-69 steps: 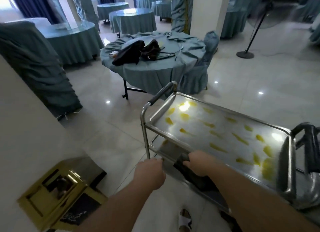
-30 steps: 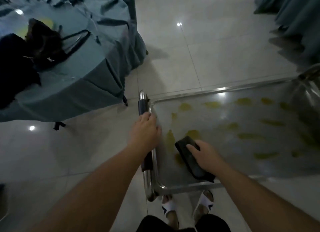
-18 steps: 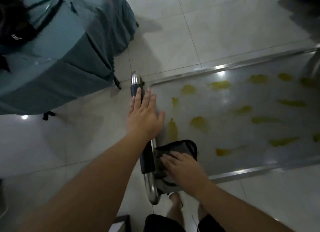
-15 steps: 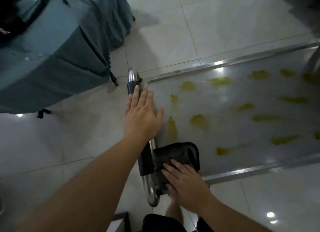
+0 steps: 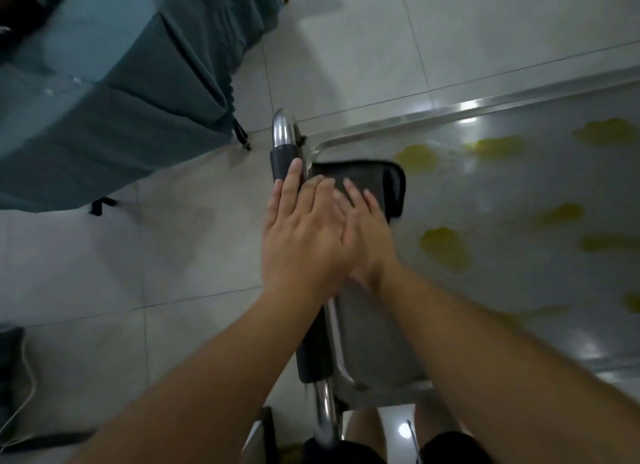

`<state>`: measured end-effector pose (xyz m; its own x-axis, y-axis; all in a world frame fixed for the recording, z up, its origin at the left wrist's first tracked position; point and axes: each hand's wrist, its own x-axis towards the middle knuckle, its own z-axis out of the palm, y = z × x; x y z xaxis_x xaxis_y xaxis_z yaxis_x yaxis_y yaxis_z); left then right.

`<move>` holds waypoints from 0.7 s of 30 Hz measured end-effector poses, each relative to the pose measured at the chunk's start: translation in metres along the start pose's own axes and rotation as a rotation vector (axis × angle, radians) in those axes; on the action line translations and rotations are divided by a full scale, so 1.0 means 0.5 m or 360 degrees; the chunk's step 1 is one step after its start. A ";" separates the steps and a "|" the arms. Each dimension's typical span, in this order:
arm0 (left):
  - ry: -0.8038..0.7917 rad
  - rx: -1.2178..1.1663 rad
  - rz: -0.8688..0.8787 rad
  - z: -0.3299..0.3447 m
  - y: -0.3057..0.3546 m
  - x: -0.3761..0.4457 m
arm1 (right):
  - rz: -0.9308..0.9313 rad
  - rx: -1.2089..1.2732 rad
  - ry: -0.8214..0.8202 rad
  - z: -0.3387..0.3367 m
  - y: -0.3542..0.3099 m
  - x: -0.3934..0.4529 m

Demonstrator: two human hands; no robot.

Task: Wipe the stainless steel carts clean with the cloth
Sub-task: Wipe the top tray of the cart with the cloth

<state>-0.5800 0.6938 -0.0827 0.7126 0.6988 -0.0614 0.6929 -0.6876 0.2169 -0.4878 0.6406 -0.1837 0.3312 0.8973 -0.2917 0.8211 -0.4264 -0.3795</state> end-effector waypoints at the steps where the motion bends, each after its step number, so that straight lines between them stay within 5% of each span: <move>1: -0.0004 0.0018 0.0008 0.000 0.001 0.001 | -0.0048 -0.0022 -0.0005 -0.026 0.011 0.047; 6: 0.0034 0.0021 0.0003 0.004 -0.004 0.005 | -0.0155 -0.0225 0.0006 -0.065 0.058 0.177; 11: 0.0076 0.0043 0.0016 0.008 -0.006 0.003 | -0.0138 -0.0357 0.0002 -0.036 0.061 0.135; 21: -0.0041 0.0021 0.0034 -0.006 -0.007 0.010 | -0.0221 -0.0295 0.0006 0.134 0.121 -0.434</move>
<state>-0.5794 0.7003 -0.0811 0.7299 0.6786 -0.0816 0.6786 -0.7051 0.2058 -0.5410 0.4122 -0.2022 0.2105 0.9465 -0.2447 0.9302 -0.2709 -0.2477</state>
